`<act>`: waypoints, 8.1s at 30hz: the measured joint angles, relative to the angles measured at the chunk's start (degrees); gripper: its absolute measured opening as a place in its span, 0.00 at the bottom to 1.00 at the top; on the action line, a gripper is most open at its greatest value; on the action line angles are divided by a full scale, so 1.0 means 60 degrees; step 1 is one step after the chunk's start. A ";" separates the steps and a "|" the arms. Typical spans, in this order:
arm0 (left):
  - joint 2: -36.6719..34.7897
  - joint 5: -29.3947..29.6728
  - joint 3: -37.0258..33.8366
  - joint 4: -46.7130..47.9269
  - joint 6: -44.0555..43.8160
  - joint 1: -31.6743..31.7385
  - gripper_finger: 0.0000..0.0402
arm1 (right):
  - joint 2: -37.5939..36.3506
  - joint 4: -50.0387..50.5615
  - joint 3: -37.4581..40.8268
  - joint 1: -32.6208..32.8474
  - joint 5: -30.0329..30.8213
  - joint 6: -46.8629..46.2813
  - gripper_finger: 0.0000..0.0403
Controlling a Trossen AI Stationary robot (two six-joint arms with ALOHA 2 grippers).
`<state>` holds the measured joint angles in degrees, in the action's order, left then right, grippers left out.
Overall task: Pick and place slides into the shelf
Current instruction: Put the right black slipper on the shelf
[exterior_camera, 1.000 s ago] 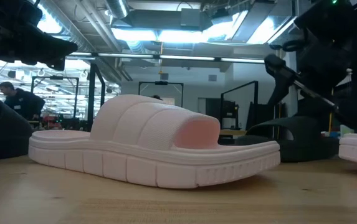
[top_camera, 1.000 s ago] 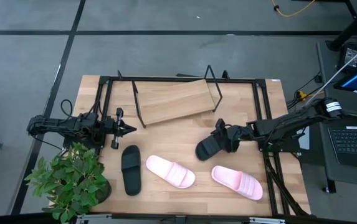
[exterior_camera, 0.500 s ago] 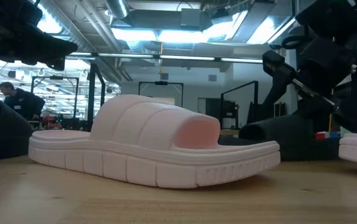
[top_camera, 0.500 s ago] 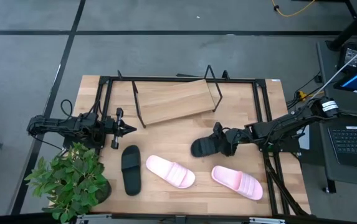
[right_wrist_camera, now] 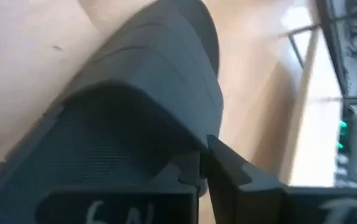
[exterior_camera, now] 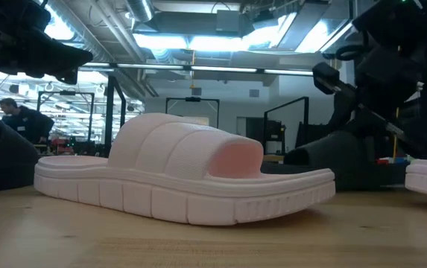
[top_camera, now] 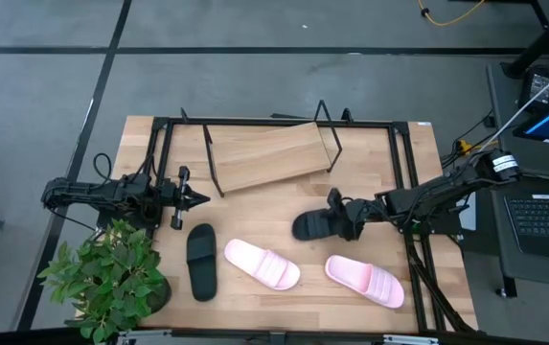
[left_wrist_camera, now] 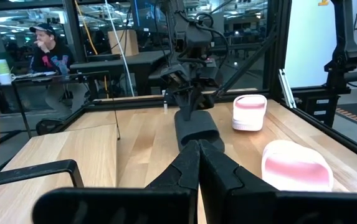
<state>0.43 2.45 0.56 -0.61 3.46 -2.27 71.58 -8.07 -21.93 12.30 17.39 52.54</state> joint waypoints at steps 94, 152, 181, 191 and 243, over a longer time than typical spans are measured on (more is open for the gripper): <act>-0.0004 -0.0002 0.0000 0.0002 0.0036 0.0002 0.00 | 0.4906 0.8721 -0.9450 -0.4373 0.5650 -0.7962 0.03; -0.0004 -0.0009 0.0002 0.0002 0.0033 0.0001 0.00 | 0.5875 0.8132 -0.9330 -0.5142 0.5583 -0.7215 0.03; -0.0003 -0.0013 0.0000 0.0002 0.0022 -0.0002 0.00 | 0.5864 0.8287 -0.9236 -0.5151 0.5573 -0.7953 0.03; 0.0000 -0.0015 0.0000 0.0002 0.0022 -0.0001 0.00 | 0.5864 0.8282 -0.9236 -0.5174 0.5572 -0.7998 0.03; 0.0000 -0.0035 0.0000 0.0002 -0.0011 0.0002 0.00 | 0.5864 0.8321 -0.9232 -0.5425 0.4587 -0.7925 0.06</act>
<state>0.42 2.24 0.56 -0.60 3.40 -2.26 106.76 41.86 -77.32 -20.25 44.91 5.00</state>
